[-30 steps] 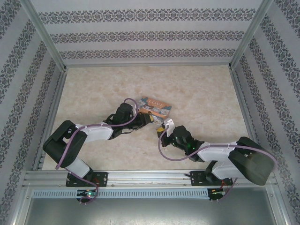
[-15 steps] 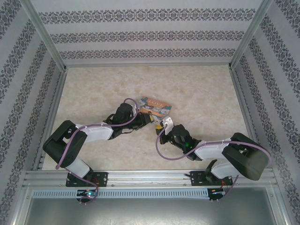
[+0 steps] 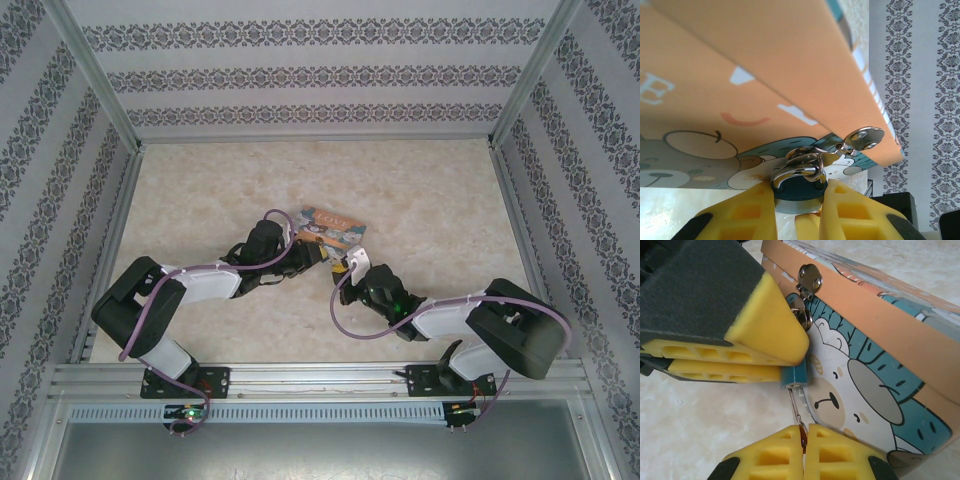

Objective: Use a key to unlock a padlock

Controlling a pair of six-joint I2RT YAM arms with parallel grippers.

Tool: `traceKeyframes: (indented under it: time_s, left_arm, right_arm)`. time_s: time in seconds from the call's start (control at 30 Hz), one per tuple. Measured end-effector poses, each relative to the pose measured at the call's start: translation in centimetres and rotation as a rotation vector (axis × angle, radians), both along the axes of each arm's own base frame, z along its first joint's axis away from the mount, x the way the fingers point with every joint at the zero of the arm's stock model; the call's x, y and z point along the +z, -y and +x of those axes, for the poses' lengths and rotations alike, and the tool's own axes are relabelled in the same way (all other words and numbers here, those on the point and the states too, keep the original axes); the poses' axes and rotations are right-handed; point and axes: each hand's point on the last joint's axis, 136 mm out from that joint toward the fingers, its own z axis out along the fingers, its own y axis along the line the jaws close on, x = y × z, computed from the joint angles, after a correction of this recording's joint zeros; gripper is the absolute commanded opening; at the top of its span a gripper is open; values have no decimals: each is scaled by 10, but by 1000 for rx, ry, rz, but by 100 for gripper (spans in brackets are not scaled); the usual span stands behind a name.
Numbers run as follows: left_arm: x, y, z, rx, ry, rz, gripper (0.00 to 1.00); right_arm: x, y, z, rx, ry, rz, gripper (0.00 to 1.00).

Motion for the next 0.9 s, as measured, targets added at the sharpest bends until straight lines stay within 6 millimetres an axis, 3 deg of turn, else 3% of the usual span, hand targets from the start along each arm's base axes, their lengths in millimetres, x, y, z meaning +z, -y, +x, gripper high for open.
traceKeyframes:
  time_s: [0.9]
  left_arm:
    - [0, -1, 2, 9, 3, 1, 21]
  right_arm:
    - [-1, -3, 9, -12, 19, 22, 0]
